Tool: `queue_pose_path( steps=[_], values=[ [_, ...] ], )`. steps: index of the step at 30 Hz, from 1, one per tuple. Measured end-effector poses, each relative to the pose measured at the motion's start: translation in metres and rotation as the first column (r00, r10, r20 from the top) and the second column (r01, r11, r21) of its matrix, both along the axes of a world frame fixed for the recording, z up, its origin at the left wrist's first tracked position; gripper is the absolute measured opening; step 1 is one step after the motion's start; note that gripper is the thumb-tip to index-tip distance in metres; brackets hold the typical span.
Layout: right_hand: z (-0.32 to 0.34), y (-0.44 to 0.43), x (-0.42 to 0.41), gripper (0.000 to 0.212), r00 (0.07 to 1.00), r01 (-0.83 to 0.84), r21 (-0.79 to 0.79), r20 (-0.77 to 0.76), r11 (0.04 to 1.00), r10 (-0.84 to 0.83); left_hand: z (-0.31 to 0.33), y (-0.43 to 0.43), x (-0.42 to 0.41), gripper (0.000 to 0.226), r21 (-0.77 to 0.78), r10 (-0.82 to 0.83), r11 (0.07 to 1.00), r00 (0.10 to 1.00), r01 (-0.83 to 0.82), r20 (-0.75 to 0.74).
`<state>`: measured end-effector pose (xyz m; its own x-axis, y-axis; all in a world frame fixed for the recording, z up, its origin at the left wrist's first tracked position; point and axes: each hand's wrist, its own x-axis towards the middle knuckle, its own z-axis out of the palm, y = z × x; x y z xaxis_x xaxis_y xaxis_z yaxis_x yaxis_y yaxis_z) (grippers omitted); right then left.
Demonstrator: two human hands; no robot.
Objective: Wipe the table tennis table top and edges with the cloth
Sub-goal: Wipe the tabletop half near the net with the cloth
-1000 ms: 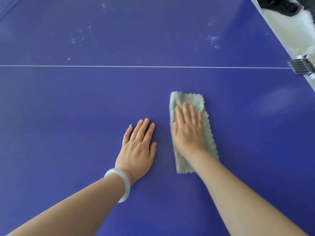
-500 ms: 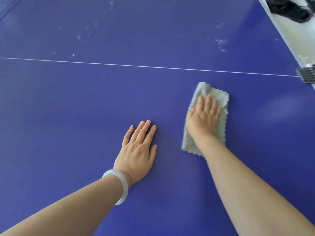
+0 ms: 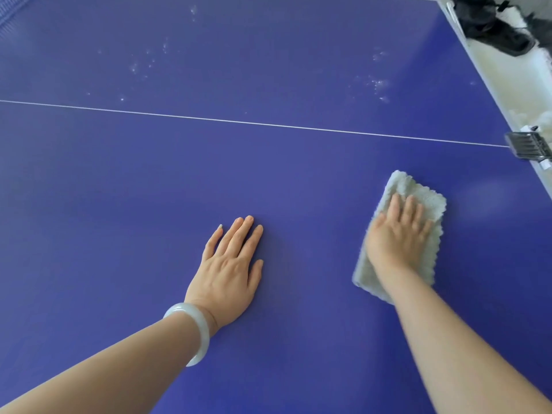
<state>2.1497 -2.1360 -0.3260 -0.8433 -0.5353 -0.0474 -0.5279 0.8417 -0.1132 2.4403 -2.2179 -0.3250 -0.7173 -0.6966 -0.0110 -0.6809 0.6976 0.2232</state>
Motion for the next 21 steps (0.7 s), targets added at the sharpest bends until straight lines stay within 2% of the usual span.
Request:
queue_pose_path(
  steps=[1, 2, 4, 6, 7, 8, 9, 10, 12, 13, 14, 17, 19, 21],
  values=[
    [0.000, -0.013, 0.015, 0.057, 0.999, 0.028, -0.021, 0.019, 0.999, -0.028, 0.001, 0.000, 0.000, 0.060, -0.001, 0.000, 1.000, 1.000, 0.000, -0.003],
    [0.000, -0.024, 0.034, 0.057, 1.000, -0.016, -0.049, 0.024, 0.999, 0.017, 0.002, 0.001, -0.001, 0.060, -0.001, 0.000, 1.000, 1.000, 0.000, -0.003],
    [-0.006, -0.029, 0.076, 0.057, 0.955, -0.296, -0.083, -0.024, 0.952, 0.295, 0.003, 0.001, -0.001, 0.061, -0.002, 0.001, 1.000, 1.000, -0.001, 0.007],
    [-0.006, -0.005, 0.102, 0.058, 0.783, -0.622, -0.063, -0.022, 0.780, 0.622, 0.003, 0.000, 0.000, 0.061, -0.002, 0.004, 1.000, 1.000, -0.004, 0.009],
    [-0.005, 0.011, 0.098, 0.058, 0.689, -0.724, -0.060, -0.013, 0.687, 0.725, 0.003, 0.000, 0.000, 0.061, -0.002, 0.005, 1.000, 1.000, -0.005, 0.005],
    [-0.005, 0.026, 0.086, 0.058, 0.643, -0.765, -0.060, -0.005, 0.641, 0.766, 0.003, 0.000, 0.000, 0.061, -0.002, 0.007, 1.000, 1.000, -0.007, 0.002],
    [-0.005, 0.040, 0.068, 0.058, 0.667, -0.744, -0.059, -0.010, 0.665, 0.745, 0.003, 0.000, 0.000, 0.061, -0.003, 0.009, 1.000, 1.000, -0.009, 0.001],
    [-0.005, 0.050, 0.050, 0.060, 0.751, -0.660, -0.052, -0.018, 0.749, 0.660, 0.003, 0.000, -0.001, 0.061, 0.000, 0.012, 1.000, 1.000, -0.012, -0.002],
    [-0.003, 0.057, 0.021, 0.061, 0.924, -0.382, -0.014, -0.023, 0.924, 0.381, 0.005, 0.000, -0.002, 0.061, 0.016, 0.015, 1.000, 1.000, -0.015, -0.002],
    [-0.003, 0.057, 0.014, 0.060, 0.961, -0.275, 0.006, -0.028, 0.961, 0.275, 0.006, 0.001, -0.002, 0.062, 0.023, 0.018, 1.000, 1.000, -0.018, 0.002],
    [-0.004, 0.054, 0.013, 0.059, 0.973, -0.228, 0.015, -0.038, 0.973, 0.229, 0.007, 0.002, -0.002, 0.062, 0.027, 0.018, 0.999, 1.000, -0.018, 0.002],
    [-0.002, 0.052, 0.017, 0.059, 0.967, -0.252, 0.004, -0.026, 0.968, 0.252, 0.011, 0.004, -0.006, 0.061, 0.052, 0.055, 0.997, 0.997, -0.053, -0.053],
    [-0.003, 0.053, 0.015, 0.059, 0.964, -0.263, 0.009, -0.021, 0.965, 0.264, 0.017, 0.003, -0.021, 0.053, 0.107, 0.145, 0.986, 0.978, -0.130, -0.150],
    [-0.003, 0.054, 0.014, 0.059, 0.965, -0.261, 0.014, -0.003, 0.965, 0.261, 0.022, 0.005, -0.051, 0.041, 0.102, 0.117, 0.990, 0.975, -0.098, -0.190]
  ],
)
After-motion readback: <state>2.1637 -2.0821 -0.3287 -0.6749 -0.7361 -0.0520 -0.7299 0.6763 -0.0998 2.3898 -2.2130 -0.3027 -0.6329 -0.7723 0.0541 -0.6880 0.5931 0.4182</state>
